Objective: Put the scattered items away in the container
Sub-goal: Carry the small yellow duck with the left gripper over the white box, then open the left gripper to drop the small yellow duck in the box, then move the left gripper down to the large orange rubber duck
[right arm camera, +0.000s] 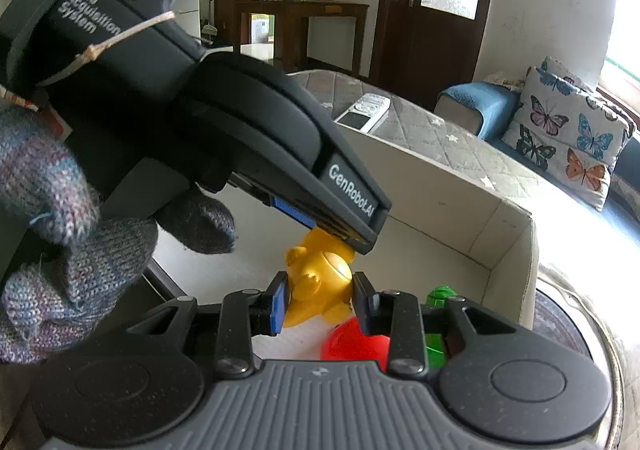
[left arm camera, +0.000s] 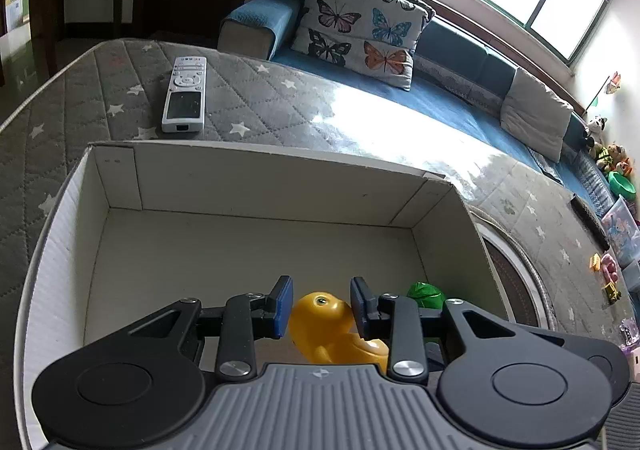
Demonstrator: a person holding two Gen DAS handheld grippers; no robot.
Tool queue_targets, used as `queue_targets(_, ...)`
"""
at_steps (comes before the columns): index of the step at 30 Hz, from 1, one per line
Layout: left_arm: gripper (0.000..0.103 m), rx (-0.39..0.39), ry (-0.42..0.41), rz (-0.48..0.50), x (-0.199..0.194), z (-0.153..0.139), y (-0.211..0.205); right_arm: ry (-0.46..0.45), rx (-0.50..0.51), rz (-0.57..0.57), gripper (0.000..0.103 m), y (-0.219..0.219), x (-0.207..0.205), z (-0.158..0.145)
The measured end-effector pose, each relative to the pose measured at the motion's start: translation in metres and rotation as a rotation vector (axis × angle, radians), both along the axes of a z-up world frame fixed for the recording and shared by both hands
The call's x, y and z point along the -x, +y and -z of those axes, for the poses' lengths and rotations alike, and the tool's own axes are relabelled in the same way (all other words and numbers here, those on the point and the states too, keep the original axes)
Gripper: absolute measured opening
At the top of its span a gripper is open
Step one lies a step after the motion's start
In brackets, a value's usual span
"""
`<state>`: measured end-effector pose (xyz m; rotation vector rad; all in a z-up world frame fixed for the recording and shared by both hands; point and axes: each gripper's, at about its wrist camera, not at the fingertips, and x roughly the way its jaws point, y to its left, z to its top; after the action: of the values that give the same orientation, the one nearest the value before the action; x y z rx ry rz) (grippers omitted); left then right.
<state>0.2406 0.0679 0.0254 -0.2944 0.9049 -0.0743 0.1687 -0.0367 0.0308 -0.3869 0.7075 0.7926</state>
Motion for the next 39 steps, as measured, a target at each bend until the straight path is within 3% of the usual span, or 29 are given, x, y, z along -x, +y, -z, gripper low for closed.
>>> queue_targets(18, 0.033, -0.026, -0.038, 0.0, 0.011, -0.014, -0.004, -0.04, -0.024, 0.029, 0.034, -0.011, 0.012, -0.01)
queue_targets(29, 0.033, -0.056, -0.11, 0.023, 0.045, -0.041, -0.021, -0.115, -0.055, 0.072, 0.043, -0.04, 0.045, -0.029)
queue_targets(32, 0.034, -0.056, -0.128, 0.032, 0.058, -0.046, -0.026, -0.136, -0.064, 0.084, 0.05, -0.048, 0.054, -0.034)
queue_targets(39, 0.034, -0.063, -0.147, 0.071, 0.086, -0.048, -0.043, -0.163, -0.064, 0.114, 0.051, -0.079, 0.075, -0.038)
